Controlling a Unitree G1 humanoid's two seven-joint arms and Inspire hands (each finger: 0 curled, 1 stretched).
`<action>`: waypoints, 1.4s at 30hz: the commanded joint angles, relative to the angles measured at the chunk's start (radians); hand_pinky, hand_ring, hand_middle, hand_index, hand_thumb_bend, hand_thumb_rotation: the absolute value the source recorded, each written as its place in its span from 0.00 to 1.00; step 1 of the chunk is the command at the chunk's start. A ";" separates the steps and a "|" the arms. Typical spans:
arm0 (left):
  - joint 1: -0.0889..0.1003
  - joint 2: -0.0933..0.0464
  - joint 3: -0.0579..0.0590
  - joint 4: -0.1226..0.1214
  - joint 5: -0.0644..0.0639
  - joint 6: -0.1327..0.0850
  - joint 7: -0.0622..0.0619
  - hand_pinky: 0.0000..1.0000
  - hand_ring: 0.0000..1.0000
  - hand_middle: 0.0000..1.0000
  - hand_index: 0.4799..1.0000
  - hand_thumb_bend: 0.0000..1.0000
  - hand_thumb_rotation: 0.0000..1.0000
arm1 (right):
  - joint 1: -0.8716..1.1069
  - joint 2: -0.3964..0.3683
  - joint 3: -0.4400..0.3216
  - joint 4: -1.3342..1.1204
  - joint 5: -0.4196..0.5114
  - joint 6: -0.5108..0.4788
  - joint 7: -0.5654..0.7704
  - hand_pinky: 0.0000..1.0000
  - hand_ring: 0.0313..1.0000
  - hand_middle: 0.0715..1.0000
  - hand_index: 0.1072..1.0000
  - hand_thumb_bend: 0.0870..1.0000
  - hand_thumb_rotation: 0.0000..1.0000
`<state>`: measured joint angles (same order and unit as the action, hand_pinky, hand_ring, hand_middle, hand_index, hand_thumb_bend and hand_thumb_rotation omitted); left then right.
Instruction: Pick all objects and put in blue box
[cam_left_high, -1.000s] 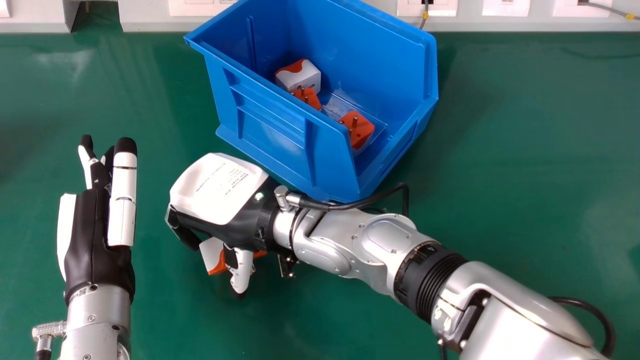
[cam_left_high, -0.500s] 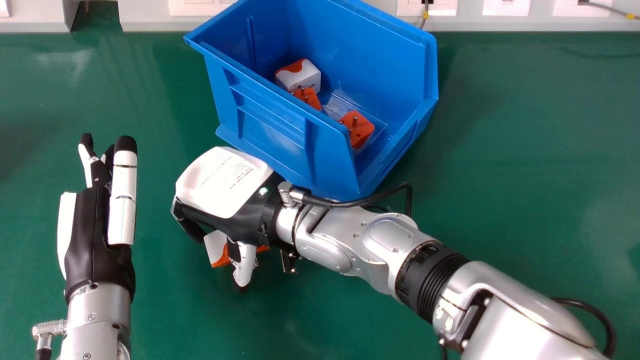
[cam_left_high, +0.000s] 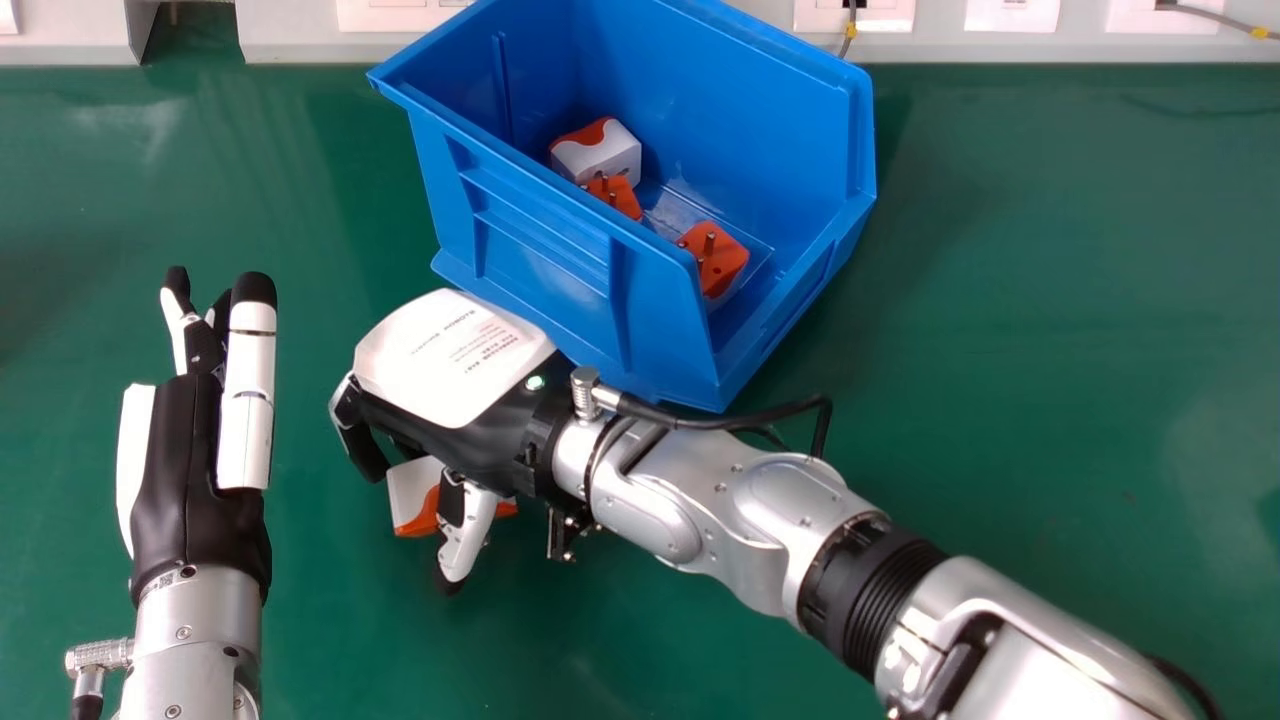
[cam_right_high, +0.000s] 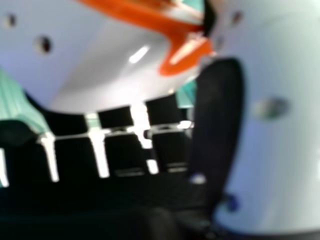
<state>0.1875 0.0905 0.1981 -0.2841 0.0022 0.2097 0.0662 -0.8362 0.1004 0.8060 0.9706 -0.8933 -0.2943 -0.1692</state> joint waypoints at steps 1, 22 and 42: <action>-0.016 0.007 0.004 -0.006 0.002 -0.013 -0.002 1.00 1.00 0.98 0.98 0.47 1.00 | 0.001 -0.010 -0.028 -0.037 0.028 -0.001 0.003 0.05 0.05 0.10 0.42 0.46 0.12; -0.025 0.013 0.013 0.006 -0.006 -0.012 -0.009 1.00 1.00 0.98 0.98 0.47 1.00 | 0.110 -0.073 -0.078 -0.262 0.074 0.025 0.130 0.05 0.06 0.10 0.42 0.46 0.12; -0.049 0.027 0.036 0.034 0.000 -0.008 -0.015 1.00 1.00 0.98 0.98 0.46 1.00 | 0.436 -0.207 -0.153 -0.807 0.112 0.104 0.239 0.06 0.08 0.14 0.41 0.44 0.14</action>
<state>0.1500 0.1064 0.2277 -0.2441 -0.0010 0.2096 0.0480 -0.4033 -0.1076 0.6710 0.2143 -0.7936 -0.1915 0.0665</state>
